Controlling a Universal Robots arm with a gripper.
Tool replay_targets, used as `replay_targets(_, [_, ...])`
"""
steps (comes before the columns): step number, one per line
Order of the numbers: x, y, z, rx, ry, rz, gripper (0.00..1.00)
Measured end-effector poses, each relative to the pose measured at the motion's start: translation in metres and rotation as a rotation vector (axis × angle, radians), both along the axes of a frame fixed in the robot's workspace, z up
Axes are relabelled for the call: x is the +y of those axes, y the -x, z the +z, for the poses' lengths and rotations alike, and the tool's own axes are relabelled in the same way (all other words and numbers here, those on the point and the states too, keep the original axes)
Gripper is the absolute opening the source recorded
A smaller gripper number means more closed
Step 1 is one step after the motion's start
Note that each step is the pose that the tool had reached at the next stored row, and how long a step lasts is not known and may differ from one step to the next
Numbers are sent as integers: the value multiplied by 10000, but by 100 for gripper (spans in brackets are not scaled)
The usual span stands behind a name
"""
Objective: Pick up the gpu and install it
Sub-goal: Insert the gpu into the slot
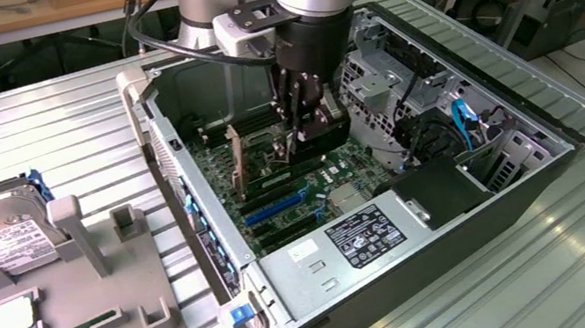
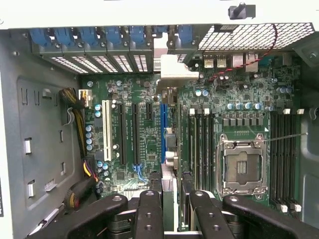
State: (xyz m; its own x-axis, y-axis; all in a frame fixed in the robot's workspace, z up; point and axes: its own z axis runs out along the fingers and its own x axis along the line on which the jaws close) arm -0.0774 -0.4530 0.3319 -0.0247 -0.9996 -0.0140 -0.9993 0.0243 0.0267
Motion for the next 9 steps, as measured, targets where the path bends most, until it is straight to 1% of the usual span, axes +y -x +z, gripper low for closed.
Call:
replay_targets(6, [0, 1, -16, 0, 0, -53, 26])
replay_targets(9, [0, 2, -31, 0, -11, -61, 26])
